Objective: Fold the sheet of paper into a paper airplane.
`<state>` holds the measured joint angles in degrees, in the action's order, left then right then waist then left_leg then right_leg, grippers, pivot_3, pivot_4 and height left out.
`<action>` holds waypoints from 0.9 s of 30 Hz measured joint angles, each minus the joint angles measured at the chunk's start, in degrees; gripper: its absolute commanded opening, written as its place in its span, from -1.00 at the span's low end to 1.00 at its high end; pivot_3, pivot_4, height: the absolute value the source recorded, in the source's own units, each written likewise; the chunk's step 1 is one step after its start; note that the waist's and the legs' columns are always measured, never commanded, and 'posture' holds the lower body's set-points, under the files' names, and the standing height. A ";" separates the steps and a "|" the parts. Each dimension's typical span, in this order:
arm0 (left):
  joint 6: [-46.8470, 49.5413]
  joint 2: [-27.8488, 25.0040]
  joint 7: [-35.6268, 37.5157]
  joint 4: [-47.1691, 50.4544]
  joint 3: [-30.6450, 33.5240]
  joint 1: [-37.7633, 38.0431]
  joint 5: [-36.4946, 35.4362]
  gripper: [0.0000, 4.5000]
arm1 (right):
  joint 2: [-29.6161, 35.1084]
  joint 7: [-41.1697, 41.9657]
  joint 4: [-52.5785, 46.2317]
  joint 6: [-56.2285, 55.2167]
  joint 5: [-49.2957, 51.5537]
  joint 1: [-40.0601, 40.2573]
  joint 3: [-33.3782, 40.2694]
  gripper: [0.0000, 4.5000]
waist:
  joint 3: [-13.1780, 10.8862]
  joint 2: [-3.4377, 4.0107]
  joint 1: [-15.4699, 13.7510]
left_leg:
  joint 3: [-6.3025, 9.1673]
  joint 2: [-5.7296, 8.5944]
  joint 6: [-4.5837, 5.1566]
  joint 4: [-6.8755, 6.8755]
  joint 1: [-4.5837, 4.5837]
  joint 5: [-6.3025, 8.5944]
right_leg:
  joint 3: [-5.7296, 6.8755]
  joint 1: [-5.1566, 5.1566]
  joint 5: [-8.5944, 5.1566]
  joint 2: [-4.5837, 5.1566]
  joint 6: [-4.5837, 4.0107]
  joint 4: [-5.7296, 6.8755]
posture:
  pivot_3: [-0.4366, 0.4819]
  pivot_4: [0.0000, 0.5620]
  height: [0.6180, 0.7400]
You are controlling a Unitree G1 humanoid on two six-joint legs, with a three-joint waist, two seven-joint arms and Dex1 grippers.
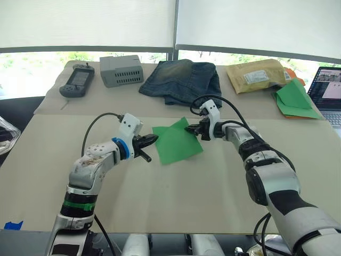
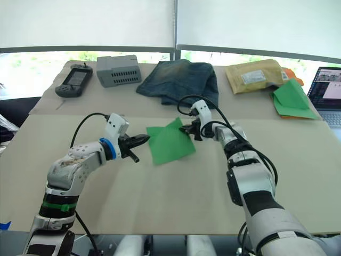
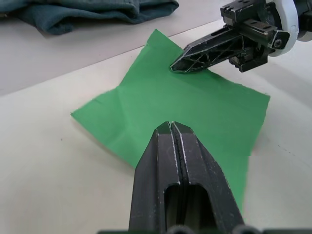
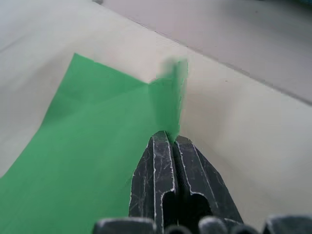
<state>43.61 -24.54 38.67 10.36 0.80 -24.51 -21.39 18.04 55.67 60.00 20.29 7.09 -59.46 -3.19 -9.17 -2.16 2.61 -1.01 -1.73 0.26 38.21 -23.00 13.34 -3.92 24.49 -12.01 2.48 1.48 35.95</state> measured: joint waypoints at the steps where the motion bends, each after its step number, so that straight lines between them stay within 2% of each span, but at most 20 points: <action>1: -0.50 -0.22 0.56 0.05 0.31 -0.01 -0.48 -1.00 | 0.82 0.37 -4.34 2.83 0.27 2.35 -0.13 -0.98 | 0.00 0.00 -0.16 | 0.01 0.00 0.00 0.00 -0.03 0.00 | 0.01 0.01 0.00 0.01 0.00 -0.01 | -0.05 -0.47 1.00; 4: -2.31 -1.46 2.74 0.81 -0.02 0.35 -1.14 -1.00 | 3.26 -0.85 -20.12 13.17 2.53 11.33 0.68 -0.98 | 0.00 0.00 -0.45 | 0.05 0.02 0.00 0.00 -0.12 0.00 | 0.01 0.06 0.00 0.04 0.01 -0.02 | -0.05 -0.47 1.00; 9: -5.78 -1.92 5.22 1.61 -4.80 1.09 -0.53 -1.00 | 5.22 -5.87 -47.22 31.44 9.23 24.39 4.85 -0.98 | 0.00 0.01 -0.44 | 0.04 0.03 0.00 0.01 -0.16 0.00 | 0.00 0.13 -0.01 0.03 0.01 0.03 | -0.05 -0.47 1.00; 12: -7.88 -1.65 6.51 1.99 -8.78 2.04 0.63 -1.00 | 6.14 -9.16 -56.87 37.43 10.87 29.72 6.20 -0.98 | 0.00 0.01 -0.27 | 0.03 0.02 0.00 0.01 -0.12 -0.01 | -0.01 0.12 -0.03 -0.01 0.04 0.04 | -0.05 -0.47 1.00; 17: -10.82 -1.21 8.27 0.86 -13.18 2.11 2.54 -1.00 | 6.36 -13.32 -64.87 43.69 14.28 34.16 7.62 -0.98 | 0.00 0.01 -0.04 | 0.01 0.01 0.00 0.01 -0.09 -0.01 | -0.04 0.12 -0.09 -0.07 0.13 0.04 | -0.05 -0.47 1.00; 22: -15.95 1.98 8.05 -6.28 -19.69 2.63 7.98 -1.00 | 4.93 -16.95 -67.46 45.36 16.71 34.54 8.78 -0.98 | 0.00 0.01 -0.27 | 0.00 0.02 0.00 0.02 -0.12 -0.01 | -0.04 0.11 -0.08 -0.06 0.12 -0.01 | -0.05 -0.47 1.00; 27: -19.70 3.96 7.48 -10.85 -20.84 2.72 10.12 -1.00 | 4.86 -19.18 -68.87 46.22 18.28 36.10 9.79 -0.98 | 0.00 0.02 -0.41 | 0.01 0.03 0.01 0.04 -0.12 -0.01 | -0.04 0.10 -0.07 -0.04 0.11 0.00 | -0.05 -0.47 1.00</action>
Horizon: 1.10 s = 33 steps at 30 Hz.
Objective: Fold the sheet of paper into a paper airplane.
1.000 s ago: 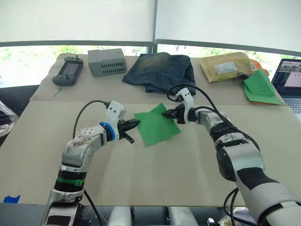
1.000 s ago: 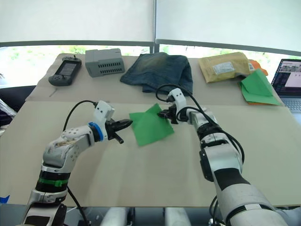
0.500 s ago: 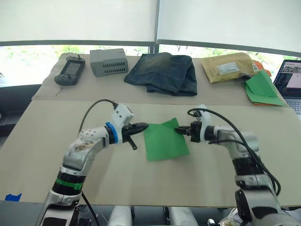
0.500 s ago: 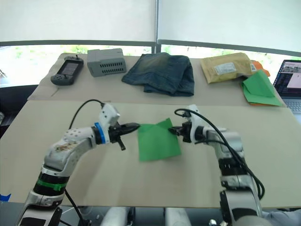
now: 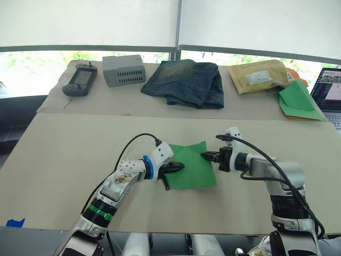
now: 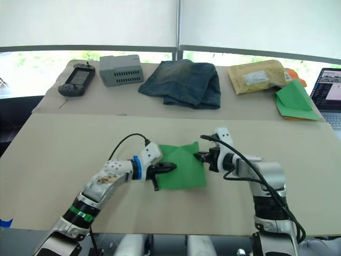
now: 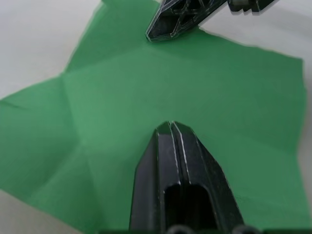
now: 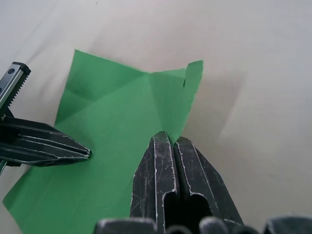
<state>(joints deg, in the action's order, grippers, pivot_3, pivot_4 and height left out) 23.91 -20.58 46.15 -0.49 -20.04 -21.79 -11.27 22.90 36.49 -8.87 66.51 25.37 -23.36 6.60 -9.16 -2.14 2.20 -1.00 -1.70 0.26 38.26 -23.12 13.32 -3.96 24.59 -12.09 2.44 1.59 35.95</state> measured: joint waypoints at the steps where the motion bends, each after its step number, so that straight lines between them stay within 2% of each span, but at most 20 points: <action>1: -0.48 0.21 0.17 -0.45 0.02 -0.02 0.06 -1.00 | 0.05 -0.34 -0.47 0.00 0.36 0.43 0.25 -0.98 | 0.00 0.00 -0.05 | 0.01 0.00 0.00 0.01 0.01 0.00 | 0.01 -0.03 -0.01 0.00 0.01 0.00 | -0.05 -0.47 1.00; 5: -2.45 0.51 1.08 -1.63 -0.07 -0.04 0.44 -1.00 | 0.96 -0.74 -2.33 -0.61 0.67 2.51 0.12 -0.98 | 0.00 0.00 -0.20 | 0.01 0.01 0.00 0.02 0.04 0.00 | 0.01 -0.09 -0.12 0.01 0.21 -0.02 | -0.05 -0.47 1.00; 8: -2.96 0.56 1.38 -1.87 -0.11 -0.04 0.78 -1.00 | 1.67 -0.81 -4.47 -3.49 0.66 3.30 -0.09 -0.59 | 0.00 0.01 -0.20 | 0.02 0.01 0.00 0.02 0.05 0.00 | 0.01 -0.09 -0.15 0.00 0.26 -0.01 | -0.05 -0.47 1.00; 15: -4.09 0.53 2.32 -2.79 -0.12 -0.46 1.82 -1.00 | 7.80 0.60 -10.05 -5.98 1.93 4.25 1.28 0.50 | 0.00 0.01 -0.14 | 0.02 0.00 0.00 0.02 0.18 0.00 | 0.01 -0.22 -0.19 0.00 0.31 -0.02 | -0.05 -0.47 1.00; 20: -4.03 0.72 2.95 -3.17 -0.01 -0.78 2.12 -1.00 | 7.69 0.10 -11.75 -10.07 1.70 6.33 -0.28 0.50 | 0.00 0.00 -0.12 | 0.01 -0.01 0.00 0.02 0.23 0.00 | 0.01 -0.26 -0.22 -0.01 0.36 -0.02 | -0.05 -0.47 1.00; 26: -3.79 1.29 3.49 -3.87 0.15 -1.30 2.07 -1.00 | 4.33 -2.99 -7.45 -14.66 -1.34 6.62 -3.91 0.50 | 0.01 0.01 -0.26 | 0.00 0.00 0.00 0.02 0.21 0.00 | 0.00 -0.25 -0.21 0.00 0.35 -0.03 | -0.05 -0.47 1.00; 30: -3.64 1.29 3.76 -3.93 0.38 -1.31 2.08 -1.00 | 3.75 -3.47 -5.99 -16.45 -1.89 6.15 -4.06 0.02 | 0.01 0.01 -0.20 | 0.01 -0.01 0.00 0.02 0.22 0.00 | 0.00 -0.25 -0.20 -0.01 0.33 -0.04 | -0.05 -0.47 1.00; 33: -3.57 1.29 3.86 -3.93 0.46 -1.31 2.08 -1.00 | 4.94 -2.94 -5.59 -19.18 -3.54 5.94 -6.25 -0.47 | 0.01 0.01 -0.15 | 0.00 -0.01 0.00 0.02 0.22 0.00 | 0.00 -0.25 -0.21 -0.01 0.35 -0.04 | -0.05 -0.47 1.00</action>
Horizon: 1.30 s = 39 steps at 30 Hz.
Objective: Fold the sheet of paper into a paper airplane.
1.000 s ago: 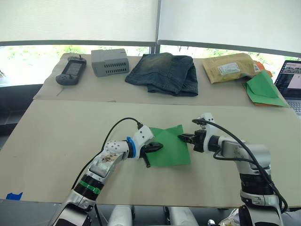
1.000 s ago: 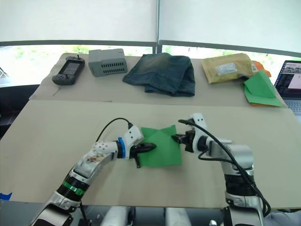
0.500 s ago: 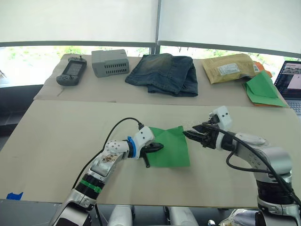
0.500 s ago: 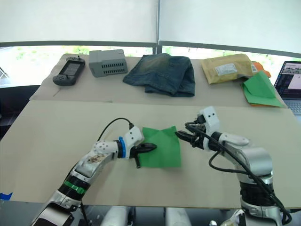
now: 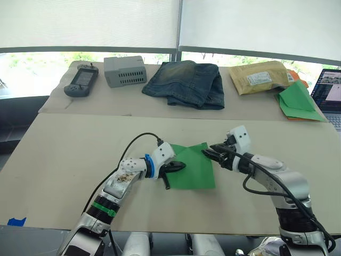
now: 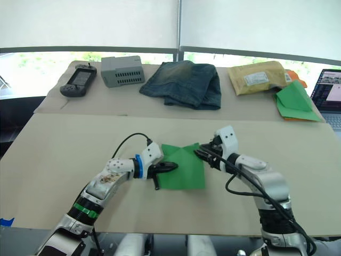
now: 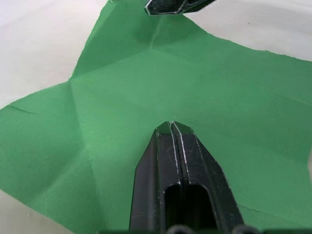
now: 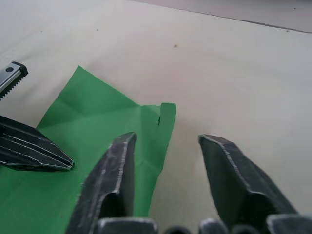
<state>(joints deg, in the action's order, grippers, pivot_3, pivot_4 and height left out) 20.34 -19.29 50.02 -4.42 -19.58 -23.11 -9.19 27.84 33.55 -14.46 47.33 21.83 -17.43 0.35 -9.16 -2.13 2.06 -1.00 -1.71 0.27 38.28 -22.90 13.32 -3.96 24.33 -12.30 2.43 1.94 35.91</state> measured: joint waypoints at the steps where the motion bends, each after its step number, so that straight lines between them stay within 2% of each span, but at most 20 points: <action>1: 0.02 0.00 0.04 0.00 0.02 0.00 0.00 -1.00 | 0.47 0.21 0.01 -1.28 -0.88 0.03 -0.66 -0.64 | 0.00 0.00 0.00 | 0.00 0.00 0.00 0.00 0.00 0.00 | 0.00 0.00 0.00 0.00 0.00 0.00 | -0.05 -0.47 1.00; 3: 0.10 0.00 0.08 0.00 0.06 0.00 0.00 -1.00 | 1.66 0.58 -0.02 -3.85 -2.52 0.27 -2.02 -0.94 | 0.00 0.00 0.01 | 0.00 0.00 0.00 0.00 0.00 0.00 | 0.00 0.00 -0.01 0.00 0.01 0.00 | -0.05 -0.47 1.00; 4: 0.13 0.00 0.11 0.01 0.08 0.00 0.00 -1.00 | 2.20 0.85 -0.02 -4.95 -3.23 0.60 -2.46 -0.99 | 0.00 0.00 0.00 | 0.00 0.00 0.00 0.00 0.00 0.00 | 0.01 0.00 -0.01 0.00 0.01 0.00 | -0.05 -0.47 1.00; 13: 1.00 -0.09 0.43 -0.05 0.52 -0.12 -0.01 -1.00 | 3.42 1.35 -1.65 -12.26 -8.51 3.00 -6.41 -0.99 | 0.00 0.00 0.01 | 0.00 -0.01 0.00 0.00 0.03 0.00 | 0.00 -0.01 -0.01 -0.01 0.01 0.01 | -0.05 -0.47 1.00; 25: 1.09 0.04 0.85 -0.74 0.40 -0.88 0.01 -1.00 | 4.44 1.25 -5.79 -13.06 -12.54 5.07 -11.95 -0.99 | 0.00 0.00 -0.02 | -0.01 0.00 0.00 0.00 0.04 0.00 | 0.00 -0.01 -0.01 0.00 0.01 0.01 | -0.05 -0.47 1.00; 29: 1.08 0.04 0.92 -0.85 0.37 -0.98 0.02 -1.00 | 6.90 0.85 -5.68 -18.35 -19.05 5.07 -16.08 -0.99 | 0.00 0.00 -0.02 | -0.02 0.00 0.00 0.01 0.05 0.00 | 0.00 -0.02 -0.01 -0.01 0.02 0.01 | -0.05 -0.47 1.00; 35: 1.03 -0.06 1.15 -1.14 0.34 -1.31 0.11 -1.00 | 9.46 -3.94 -3.72 -32.28 -34.27 5.81 -22.75 -0.99 | 0.00 0.00 -0.07 | -0.05 0.01 0.00 0.02 0.05 0.00 | -0.01 -0.01 -0.02 0.00 0.02 0.01 | -0.05 -0.47 1.00; 39: 0.95 -0.07 1.23 -1.30 0.32 -1.39 0.11 -1.00 | 9.21 -5.16 -1.67 -36.25 -38.19 7.55 -23.86 -0.99 | 0.00 0.00 -0.19 | -0.05 0.00 0.00 0.02 0.06 0.00 | -0.01 -0.02 -0.02 -0.01 0.01 0.01 | -0.05 -0.47 1.00</action>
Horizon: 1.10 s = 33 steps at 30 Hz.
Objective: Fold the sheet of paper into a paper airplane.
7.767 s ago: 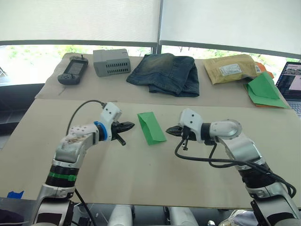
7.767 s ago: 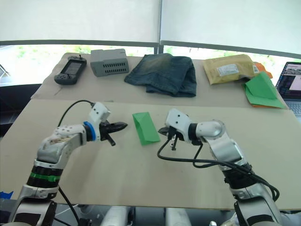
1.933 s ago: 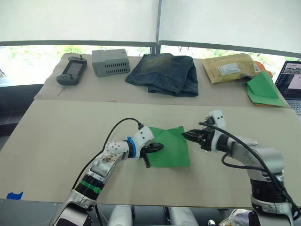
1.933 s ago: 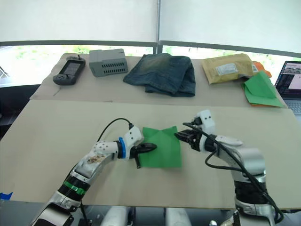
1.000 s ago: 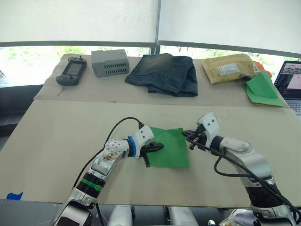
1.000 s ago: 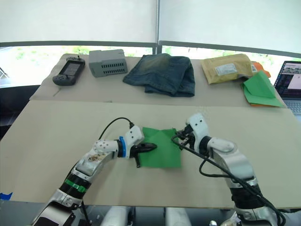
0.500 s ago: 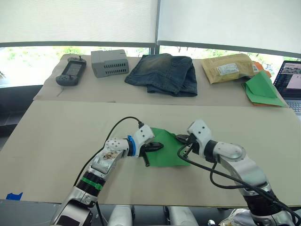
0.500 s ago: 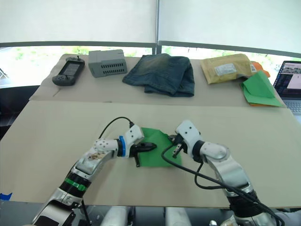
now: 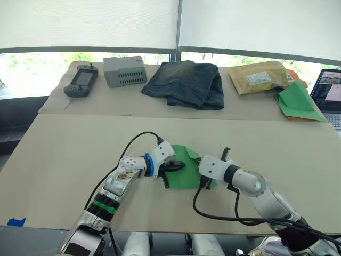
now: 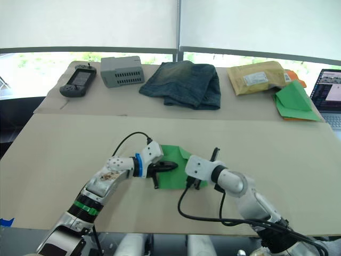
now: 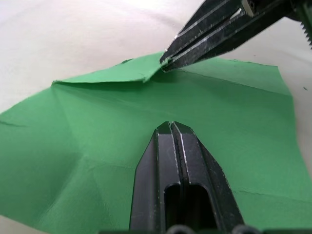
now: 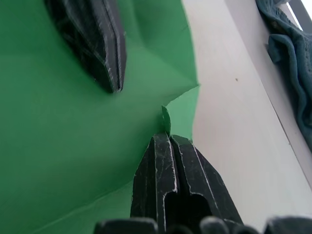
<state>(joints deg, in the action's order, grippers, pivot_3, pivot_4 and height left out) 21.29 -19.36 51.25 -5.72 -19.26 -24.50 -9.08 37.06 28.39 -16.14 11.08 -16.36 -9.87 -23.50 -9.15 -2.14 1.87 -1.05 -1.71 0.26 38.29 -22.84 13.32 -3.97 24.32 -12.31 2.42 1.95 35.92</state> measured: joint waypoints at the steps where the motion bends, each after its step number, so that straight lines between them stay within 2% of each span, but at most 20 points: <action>1: 0.00 -0.04 0.00 -0.04 0.02 -0.01 0.00 -1.00 | -0.39 -0.20 0.20 -0.67 -0.60 0.24 0.01 -0.99 | 0.00 0.00 -0.06 | 0.00 0.00 0.00 0.00 0.01 0.00 | 0.00 -0.01 0.00 0.00 0.00 0.00 | -0.05 -0.47 1.00; 6: 0.72 0.26 -0.30 -0.53 0.50 -0.39 -0.18 -1.00 | -1.43 0.32 0.82 -1.04 -1.01 0.53 0.66 -0.99 | 0.02 -0.02 -0.15 | 0.00 -0.01 0.00 0.01 0.10 0.00 | -0.01 -0.09 0.00 -0.01 -0.01 0.00 | -0.05 -0.47 1.00; 9: 4.18 1.72 -1.18 -0.51 3.06 -0.71 -2.24 -0.64 | -2.02 1.01 0.98 -1.04 -1.00 0.82 1.47 -1.00 | 0.02 -0.03 -0.17 | 0.00 -0.02 0.00 0.01 0.08 0.00 | -0.01 -0.08 0.00 -0.01 0.00 0.01 | -0.05 -0.47 1.00; 14: 8.91 3.53 -2.60 0.72 7.29 -3.76 -5.80 0.11 | -2.75 1.52 1.00 -1.03 -1.07 1.16 2.15 -1.00 | 0.02 -0.03 -0.33 | 0.00 -0.01 0.00 0.03 0.08 0.00 | 0.00 -0.09 0.00 -0.01 0.00 0.01 | -0.05 -0.47 1.00; 19: 9.57 7.21 -4.64 -1.55 7.19 -9.65 -6.11 0.86 | -3.46 1.76 1.04 -1.00 -1.45 1.34 2.49 -1.00 | 0.04 -0.05 -0.50 | 0.00 0.01 0.00 0.04 0.12 0.00 | -0.01 -0.14 0.00 -0.02 0.00 0.01 | -0.05 -0.47 1.00; 22: 8.92 9.46 -6.94 -6.86 6.05 -11.95 -3.94 0.63 | -4.18 1.82 1.11 -0.98 -1.52 1.46 2.68 -1.00 | 0.04 -0.05 -0.28 | 0.00 0.00 0.00 0.03 0.14 0.00 | -0.03 -0.13 0.00 -0.06 0.00 0.01 | -0.05 -0.47 1.00; 31: 7.25 11.27 -7.88 -12.56 3.54 -13.27 -0.01 -0.75 | -5.15 1.80 0.85 -0.64 -2.28 2.49 3.72 -1.00 | 0.04 -0.05 -0.47 | 0.01 0.00 0.00 0.03 0.11 0.00 | -0.03 -0.11 0.00 -0.07 -0.01 0.01 | -0.05 -0.47 1.00; 33: 6.93 11.40 -7.91 -13.15 2.94 -13.25 0.50 -0.99 | -5.39 1.79 0.72 -0.60 -2.60 2.69 3.86 -1.00 | 0.04 -0.05 -0.50 | 0.01 0.00 0.00 0.03 0.10 0.00 | -0.03 -0.11 0.00 -0.07 -0.01 0.01 | -0.05 -0.47 1.00</action>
<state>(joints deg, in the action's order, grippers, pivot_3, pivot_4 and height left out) 28.21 -7.96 43.33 -18.87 -16.32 -37.74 -8.57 31.66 30.18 -15.42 10.48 -18.95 -7.18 -19.64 -9.11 -2.19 1.37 -1.04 -1.71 0.26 38.33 -22.74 13.32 -4.00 24.21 -12.31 2.36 1.94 35.93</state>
